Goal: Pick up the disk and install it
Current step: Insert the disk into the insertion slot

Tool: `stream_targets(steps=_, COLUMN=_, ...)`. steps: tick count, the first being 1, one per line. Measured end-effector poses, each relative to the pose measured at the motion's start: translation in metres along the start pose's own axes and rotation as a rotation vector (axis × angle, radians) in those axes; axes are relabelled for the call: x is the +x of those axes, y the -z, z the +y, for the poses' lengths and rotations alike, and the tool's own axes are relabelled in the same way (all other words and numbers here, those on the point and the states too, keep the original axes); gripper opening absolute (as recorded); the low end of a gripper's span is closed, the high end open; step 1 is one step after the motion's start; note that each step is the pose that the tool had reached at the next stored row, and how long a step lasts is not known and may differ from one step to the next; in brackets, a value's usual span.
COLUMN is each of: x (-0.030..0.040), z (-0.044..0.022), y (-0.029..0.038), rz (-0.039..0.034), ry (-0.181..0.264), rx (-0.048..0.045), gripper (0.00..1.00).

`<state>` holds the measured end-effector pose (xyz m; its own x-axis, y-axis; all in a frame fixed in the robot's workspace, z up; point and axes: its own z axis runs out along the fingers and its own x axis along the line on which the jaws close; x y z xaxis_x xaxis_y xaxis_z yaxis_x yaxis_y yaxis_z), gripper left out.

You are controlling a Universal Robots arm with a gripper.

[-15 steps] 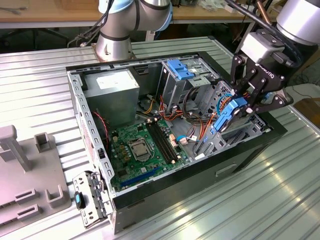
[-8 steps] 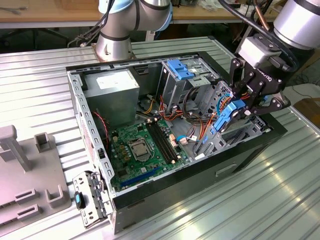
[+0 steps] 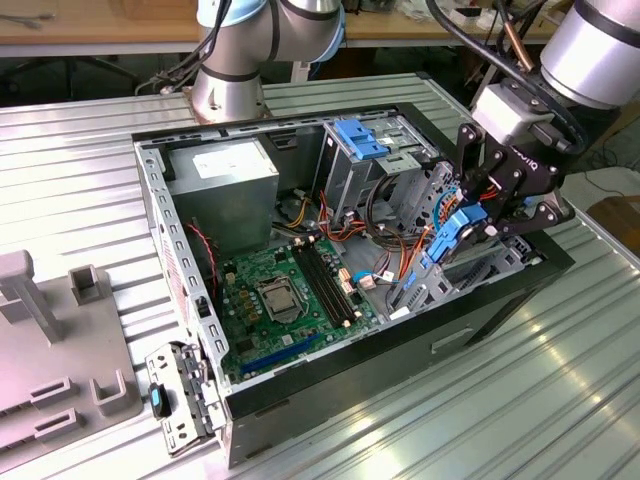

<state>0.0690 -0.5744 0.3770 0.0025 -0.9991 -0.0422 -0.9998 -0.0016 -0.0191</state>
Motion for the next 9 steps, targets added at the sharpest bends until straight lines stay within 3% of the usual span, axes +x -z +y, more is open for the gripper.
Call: stream_targets(steps=9, x=0.0009, z=0.0002, y=-0.0103, rz=-0.0002, ry=0.0, rx=0.0, gripper=0.37)
